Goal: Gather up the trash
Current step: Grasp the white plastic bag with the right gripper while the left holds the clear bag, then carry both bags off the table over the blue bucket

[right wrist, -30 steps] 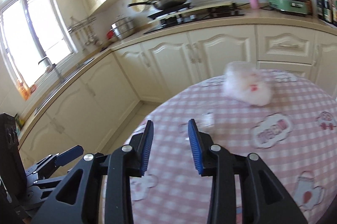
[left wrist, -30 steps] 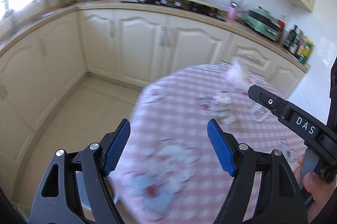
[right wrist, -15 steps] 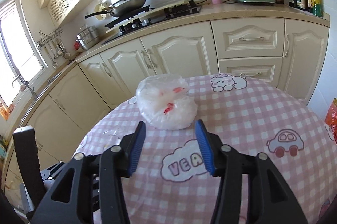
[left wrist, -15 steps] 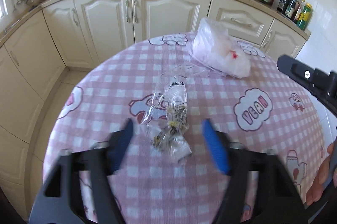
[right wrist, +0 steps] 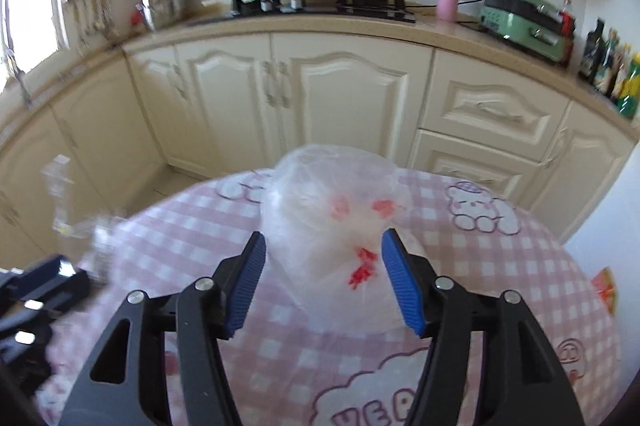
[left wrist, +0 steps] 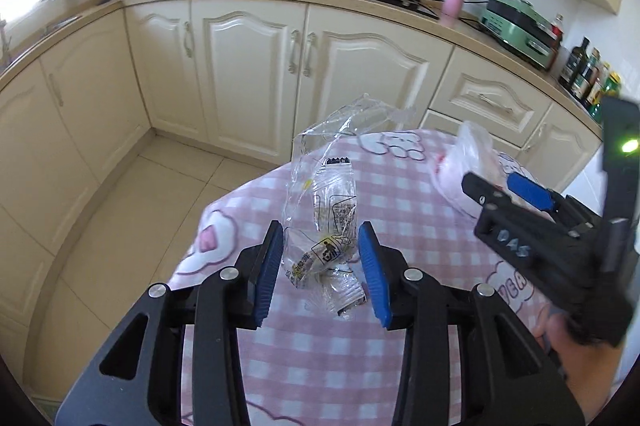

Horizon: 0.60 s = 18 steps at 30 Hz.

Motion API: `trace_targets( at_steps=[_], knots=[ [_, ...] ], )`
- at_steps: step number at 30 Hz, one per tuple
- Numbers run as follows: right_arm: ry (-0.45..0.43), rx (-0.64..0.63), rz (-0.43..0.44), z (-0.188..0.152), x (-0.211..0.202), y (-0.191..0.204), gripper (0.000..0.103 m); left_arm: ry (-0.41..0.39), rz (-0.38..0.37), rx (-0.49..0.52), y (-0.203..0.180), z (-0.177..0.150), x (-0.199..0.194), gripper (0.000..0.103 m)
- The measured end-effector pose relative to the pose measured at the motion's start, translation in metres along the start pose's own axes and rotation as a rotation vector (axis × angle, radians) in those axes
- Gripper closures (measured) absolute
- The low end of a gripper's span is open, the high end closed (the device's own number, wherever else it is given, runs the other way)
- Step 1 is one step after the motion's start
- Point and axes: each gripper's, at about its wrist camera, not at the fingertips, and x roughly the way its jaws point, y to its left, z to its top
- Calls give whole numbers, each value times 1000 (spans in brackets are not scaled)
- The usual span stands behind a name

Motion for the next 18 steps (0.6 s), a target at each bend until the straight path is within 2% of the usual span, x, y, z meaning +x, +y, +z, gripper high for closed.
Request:
trace_targets(
  at_steps=[2, 5, 6, 7, 13, 18],
  knots=[
    [16, -17, -15, -6, 8, 1, 57, 4, 1, -11, 7, -1, -1, 66],
    [6, 4, 26, -8, 5, -7, 67, -6, 4, -30, 18, -5, -10, 66],
    [0, 6, 38, -7, 3, -8, 78, -10, 3, -39, 22, -7, -14, 66],
    [-5, 13, 66, -6, -2, -9, 102, -14, 1, -44, 25, -8, -18, 66],
    [-25, 14, 180, -6, -35, 14, 102, -48, 16, -69, 49, -21, -51, 66],
    [-35, -3, 282, -17, -70, 53, 102, -77, 23, -89, 72, -35, -79, 66]
  ],
)
